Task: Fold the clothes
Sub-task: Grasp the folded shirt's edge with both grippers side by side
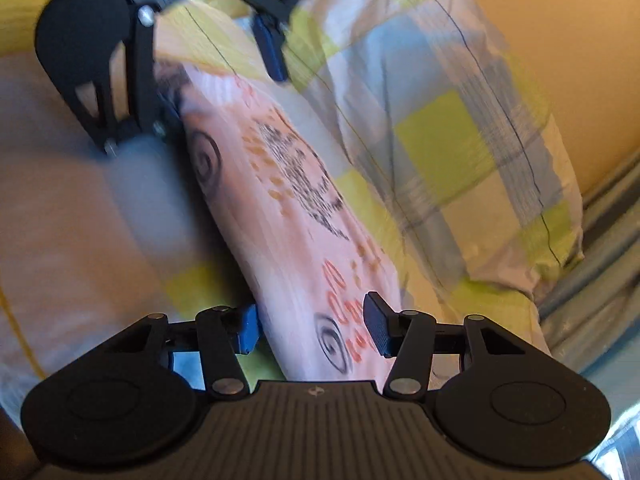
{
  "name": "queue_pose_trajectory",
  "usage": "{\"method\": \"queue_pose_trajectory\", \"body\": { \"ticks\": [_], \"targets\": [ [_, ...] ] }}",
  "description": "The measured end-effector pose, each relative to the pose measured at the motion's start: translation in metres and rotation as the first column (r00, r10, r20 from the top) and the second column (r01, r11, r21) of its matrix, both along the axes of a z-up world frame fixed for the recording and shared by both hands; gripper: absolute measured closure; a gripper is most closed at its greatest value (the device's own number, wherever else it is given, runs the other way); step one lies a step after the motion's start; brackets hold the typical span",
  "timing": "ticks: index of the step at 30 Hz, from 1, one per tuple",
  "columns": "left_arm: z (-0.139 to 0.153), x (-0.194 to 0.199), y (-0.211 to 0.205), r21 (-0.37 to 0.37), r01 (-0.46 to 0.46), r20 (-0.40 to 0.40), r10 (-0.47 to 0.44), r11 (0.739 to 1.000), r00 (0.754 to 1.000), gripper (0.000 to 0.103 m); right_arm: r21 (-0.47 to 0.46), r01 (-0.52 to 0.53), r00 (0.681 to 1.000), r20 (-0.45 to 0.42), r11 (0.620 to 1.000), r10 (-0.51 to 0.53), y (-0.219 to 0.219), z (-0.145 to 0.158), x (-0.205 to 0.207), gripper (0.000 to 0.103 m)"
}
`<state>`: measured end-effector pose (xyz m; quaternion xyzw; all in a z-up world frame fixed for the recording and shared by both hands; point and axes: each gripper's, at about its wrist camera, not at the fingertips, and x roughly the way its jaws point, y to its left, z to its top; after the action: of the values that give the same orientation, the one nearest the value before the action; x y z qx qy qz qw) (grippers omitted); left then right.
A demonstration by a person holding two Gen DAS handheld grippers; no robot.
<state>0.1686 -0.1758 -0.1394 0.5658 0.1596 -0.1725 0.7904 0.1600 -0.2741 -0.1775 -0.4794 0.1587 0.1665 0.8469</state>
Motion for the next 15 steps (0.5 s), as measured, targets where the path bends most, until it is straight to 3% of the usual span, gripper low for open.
{"method": "queue_pose_trajectory", "body": {
  "ticks": [3, 6, 8, 15],
  "targets": [
    [-0.003, -0.007, -0.004, 0.026, 0.02, 0.014, -0.02, 0.999, 1.0, 0.044, 0.006, 0.074, 0.997, 0.0, 0.997, -0.074, -0.015, 0.001, 0.005, 0.052],
    [-0.004, -0.012, -0.015, 0.004, 0.053, 0.005, -0.053, 0.999, 0.999, 0.045, -0.021, 0.041, 0.999, 0.015, 0.999, -0.041, -0.012, -0.002, 0.001, 0.057],
    [-0.006, -0.01, -0.019, -0.006, 0.058, 0.0, -0.058, 0.998, 0.998, 0.047, -0.052, 0.007, 1.0, 0.021, 0.999, -0.006, -0.005, -0.005, -0.001, 0.066],
    [-0.005, -0.001, -0.017, -0.059, 0.032, -0.048, -0.035, 0.998, 0.998, 0.061, -0.03, 0.0, 1.0, -0.001, 1.0, 0.0, -0.001, -0.009, 0.012, 0.078]
  ]
}}
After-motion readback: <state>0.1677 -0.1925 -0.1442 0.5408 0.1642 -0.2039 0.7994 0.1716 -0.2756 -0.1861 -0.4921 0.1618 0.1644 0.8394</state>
